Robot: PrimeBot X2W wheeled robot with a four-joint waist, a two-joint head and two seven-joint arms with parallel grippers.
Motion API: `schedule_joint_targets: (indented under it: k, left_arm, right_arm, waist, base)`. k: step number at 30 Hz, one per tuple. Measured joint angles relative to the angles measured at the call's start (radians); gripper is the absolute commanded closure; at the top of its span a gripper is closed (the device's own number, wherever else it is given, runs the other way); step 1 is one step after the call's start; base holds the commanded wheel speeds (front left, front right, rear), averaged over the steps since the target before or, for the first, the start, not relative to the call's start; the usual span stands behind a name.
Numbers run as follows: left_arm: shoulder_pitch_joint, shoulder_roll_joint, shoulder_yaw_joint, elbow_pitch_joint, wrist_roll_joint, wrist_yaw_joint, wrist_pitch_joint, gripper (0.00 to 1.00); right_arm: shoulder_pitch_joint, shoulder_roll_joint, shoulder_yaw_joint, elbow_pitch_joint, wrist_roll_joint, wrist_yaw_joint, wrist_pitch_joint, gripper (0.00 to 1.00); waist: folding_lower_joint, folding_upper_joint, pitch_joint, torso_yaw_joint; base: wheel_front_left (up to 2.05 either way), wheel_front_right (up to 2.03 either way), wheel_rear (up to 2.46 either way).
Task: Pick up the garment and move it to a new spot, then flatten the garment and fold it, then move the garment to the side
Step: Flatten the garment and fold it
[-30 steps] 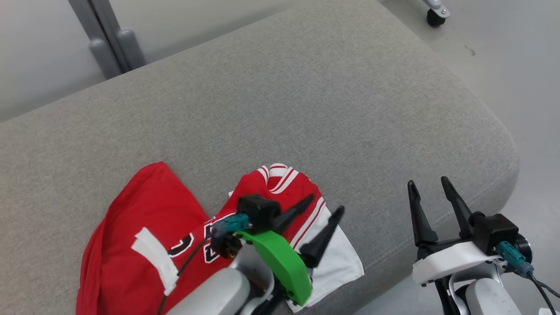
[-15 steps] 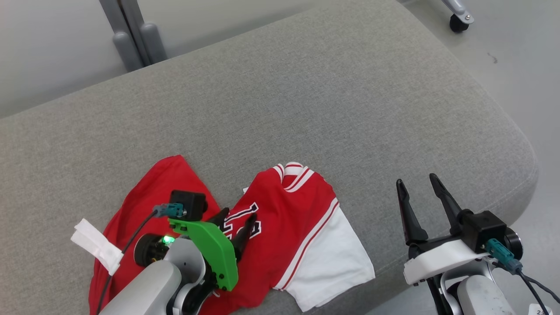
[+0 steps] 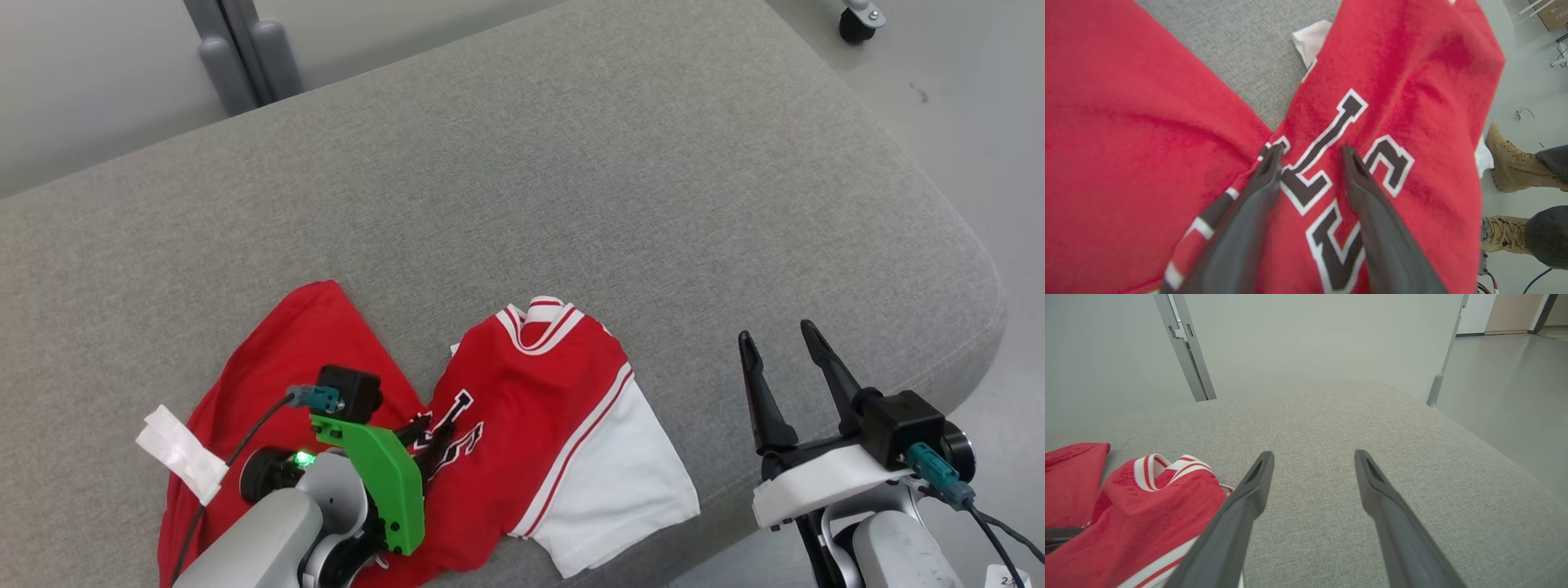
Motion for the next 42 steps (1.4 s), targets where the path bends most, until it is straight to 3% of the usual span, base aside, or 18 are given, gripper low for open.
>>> schedule_joint_targets:
  k: [11,17,32,33,34,35,39,42]
  left_arm:
    - [-0.027,-0.013,0.038,0.049,0.006,-0.009,-0.121,1.00]
    - [-0.078,-0.014,0.089,0.061,0.032,0.021,-0.231,1.00]
    - [-0.295,0.044,0.161,0.261,0.132,0.052,-0.430,1.00]
    - [-0.297,0.042,0.160,0.277,0.137,0.052,-0.436,0.70]
    - [-0.297,0.038,0.162,0.291,0.139,0.052,-0.441,0.55]
    - [-0.297,0.031,0.165,0.304,0.139,0.050,-0.449,0.00]
    - [-0.291,0.006,0.198,0.318,0.138,0.050,-0.475,0.00]
    - [-0.251,-0.002,0.276,0.231,0.172,0.074,-0.479,0.00]
  right_arm:
    - [-0.004,0.000,-0.004,0.002,0.002,0.000,0.000,0.00]
    - [-0.007,0.000,-0.003,0.002,0.002,0.000,0.000,0.00]
    - [-0.022,0.000,0.002,0.003,0.000,0.000,0.000,0.00]
    - [-0.022,0.000,0.000,0.004,-0.001,0.000,0.000,0.00]
    - [-0.022,0.000,-0.001,0.004,-0.001,0.000,0.000,0.00]
    - [-0.022,0.000,-0.003,0.006,-0.002,0.000,0.000,0.00]
    - [-0.017,0.000,-0.010,0.008,-0.005,0.000,0.000,0.00]
    - [-0.014,0.000,-0.021,-0.002,-0.005,0.000,0.000,0.00]
  waist:
    - [0.0000,0.0000,0.004,0.009]
    - [0.0000,0.0000,0.006,0.012]
    - [0.0000,0.0000,0.029,-0.020]
    - [0.0000,0.0000,0.029,-0.020]
    - [0.0000,0.0000,0.027,-0.019]
    - [0.0000,0.0000,0.025,-0.018]
    - [0.0000,0.0000,0.013,-0.005]
    - [0.0000,0.0000,0.001,0.010]
  base:
    - [0.00,0.00,0.00]
    - [0.00,0.00,0.00]
    - [0.00,0.00,0.00]
    - [0.00,0.00,0.00]
    - [0.00,0.00,0.00]
    - [0.00,0.00,0.00]
    - [0.00,0.00,0.00]
    - [0.00,0.00,0.00]
